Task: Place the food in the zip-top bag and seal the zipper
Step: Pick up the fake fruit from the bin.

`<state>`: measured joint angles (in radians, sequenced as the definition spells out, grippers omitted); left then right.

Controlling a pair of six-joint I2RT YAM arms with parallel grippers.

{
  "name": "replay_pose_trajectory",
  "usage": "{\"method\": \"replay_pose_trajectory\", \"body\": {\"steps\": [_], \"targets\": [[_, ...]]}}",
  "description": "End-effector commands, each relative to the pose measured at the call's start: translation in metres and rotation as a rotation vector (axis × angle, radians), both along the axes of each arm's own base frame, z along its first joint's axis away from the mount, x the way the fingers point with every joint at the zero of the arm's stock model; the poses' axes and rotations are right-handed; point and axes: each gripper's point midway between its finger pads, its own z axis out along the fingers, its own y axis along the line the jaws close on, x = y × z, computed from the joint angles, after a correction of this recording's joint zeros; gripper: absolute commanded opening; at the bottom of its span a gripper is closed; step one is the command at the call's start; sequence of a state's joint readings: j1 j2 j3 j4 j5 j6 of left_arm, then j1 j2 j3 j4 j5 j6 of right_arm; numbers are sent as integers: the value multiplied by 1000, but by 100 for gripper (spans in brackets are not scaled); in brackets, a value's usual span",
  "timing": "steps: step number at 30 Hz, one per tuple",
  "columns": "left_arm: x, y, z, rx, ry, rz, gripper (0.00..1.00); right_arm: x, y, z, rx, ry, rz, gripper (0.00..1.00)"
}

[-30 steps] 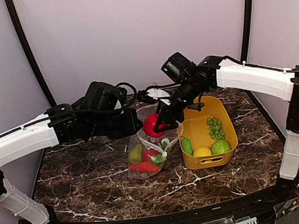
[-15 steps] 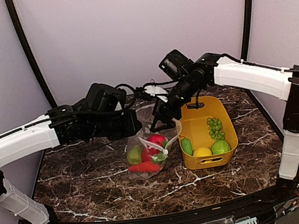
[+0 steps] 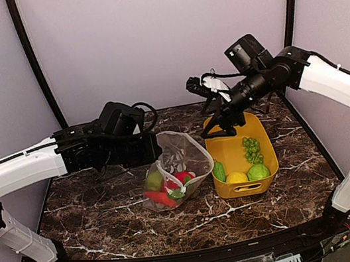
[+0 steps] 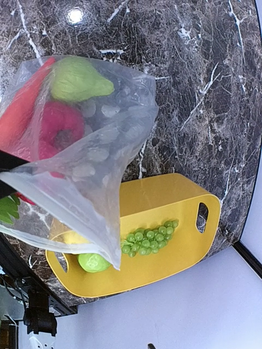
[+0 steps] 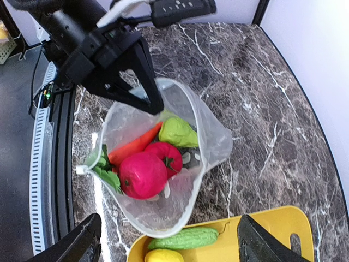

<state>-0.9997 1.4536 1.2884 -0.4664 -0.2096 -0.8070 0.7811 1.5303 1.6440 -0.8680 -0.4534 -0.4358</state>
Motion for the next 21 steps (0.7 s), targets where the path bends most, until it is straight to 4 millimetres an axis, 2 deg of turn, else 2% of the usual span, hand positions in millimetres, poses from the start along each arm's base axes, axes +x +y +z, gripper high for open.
{"method": "replay_pose_trajectory", "body": {"steps": [1, 6, 10, 15, 21], "targets": [[-2, 20, 11, 37, -34, 22, 1, 10, -32, -13, -35, 2, -66, 83], [-3, 26, 13, 49, -43, 31, 1, 19, -70, -39, -108, 12, -130, 80], [-3, 25, 13, 47, -44, 26, 1, 20, -90, -60, -162, 24, -154, 78], [-4, 22, 10, 45, -41, 8, 1, 20, -101, -76, -197, 65, -178, 77], [-6, 19, 6, 42, -32, -13, 1, 13, -110, -111, -284, 131, -158, 74]]}}
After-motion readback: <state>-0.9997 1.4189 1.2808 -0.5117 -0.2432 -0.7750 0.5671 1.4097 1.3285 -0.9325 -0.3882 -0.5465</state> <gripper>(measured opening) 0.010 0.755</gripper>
